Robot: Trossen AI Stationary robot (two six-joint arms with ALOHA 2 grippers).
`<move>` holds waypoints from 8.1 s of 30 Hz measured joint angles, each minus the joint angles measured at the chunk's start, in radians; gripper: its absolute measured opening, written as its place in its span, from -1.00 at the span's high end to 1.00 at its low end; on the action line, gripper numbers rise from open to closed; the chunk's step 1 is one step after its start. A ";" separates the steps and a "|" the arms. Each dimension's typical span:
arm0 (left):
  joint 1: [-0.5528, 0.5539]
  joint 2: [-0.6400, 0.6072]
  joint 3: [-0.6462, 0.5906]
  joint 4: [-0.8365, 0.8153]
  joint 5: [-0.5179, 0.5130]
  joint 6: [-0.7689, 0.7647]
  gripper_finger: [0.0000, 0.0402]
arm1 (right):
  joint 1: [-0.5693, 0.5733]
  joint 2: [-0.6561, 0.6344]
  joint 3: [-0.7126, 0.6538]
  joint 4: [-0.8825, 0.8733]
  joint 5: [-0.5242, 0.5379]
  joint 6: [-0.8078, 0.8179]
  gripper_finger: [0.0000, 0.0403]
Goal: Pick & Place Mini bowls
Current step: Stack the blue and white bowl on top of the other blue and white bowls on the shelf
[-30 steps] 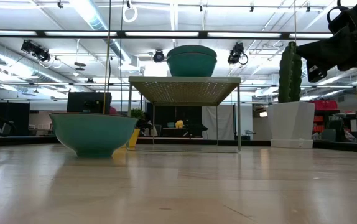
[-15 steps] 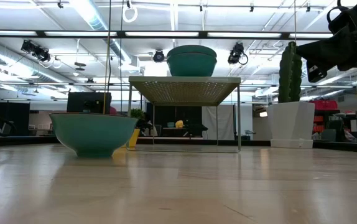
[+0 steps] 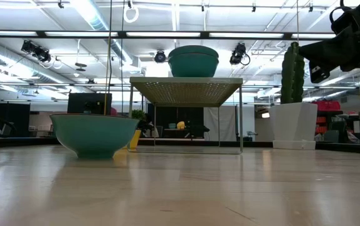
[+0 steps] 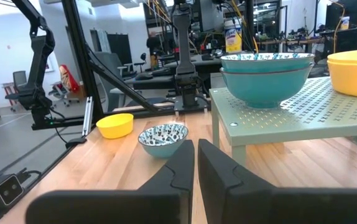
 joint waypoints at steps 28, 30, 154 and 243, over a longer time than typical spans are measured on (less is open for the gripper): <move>0.000 0.006 0.000 0.091 0.026 0.068 0.99 | 0.000 0.000 0.000 0.000 0.000 0.000 0.87; 0.000 0.006 0.000 0.091 0.039 0.064 0.99 | 0.000 0.000 0.000 0.000 0.000 0.000 0.87; 0.640 0.676 -0.003 -0.692 0.041 -0.169 0.99 | 0.000 0.000 0.000 0.000 0.000 0.000 0.87; 0.909 0.221 -1.086 0.187 0.098 0.094 0.99 | 0.000 0.000 0.000 0.000 0.000 0.000 0.87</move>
